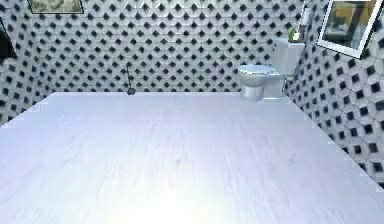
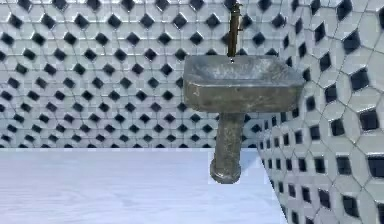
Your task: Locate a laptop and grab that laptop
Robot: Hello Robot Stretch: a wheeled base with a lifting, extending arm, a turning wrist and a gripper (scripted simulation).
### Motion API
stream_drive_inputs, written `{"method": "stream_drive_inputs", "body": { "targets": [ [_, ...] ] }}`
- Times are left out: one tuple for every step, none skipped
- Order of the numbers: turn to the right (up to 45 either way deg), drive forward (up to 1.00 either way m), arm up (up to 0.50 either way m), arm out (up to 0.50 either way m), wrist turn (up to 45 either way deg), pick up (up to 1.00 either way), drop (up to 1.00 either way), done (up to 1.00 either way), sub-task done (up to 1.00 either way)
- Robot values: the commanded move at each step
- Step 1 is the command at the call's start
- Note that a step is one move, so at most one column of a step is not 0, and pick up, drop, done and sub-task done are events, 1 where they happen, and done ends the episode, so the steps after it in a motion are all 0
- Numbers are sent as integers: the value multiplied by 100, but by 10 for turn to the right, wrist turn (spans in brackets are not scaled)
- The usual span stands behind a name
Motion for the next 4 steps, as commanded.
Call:
{"method": "stream_drive_inputs", "body": {
  "targets": [
    [-450,0,0,0,0,0,0,0,0],
    [-450,0,0,0,0,0,0,0,0],
    [-150,0,0,0,0,0,0,0,0],
    [0,85,0,0,0,0,0,0,0]
  ]
}}
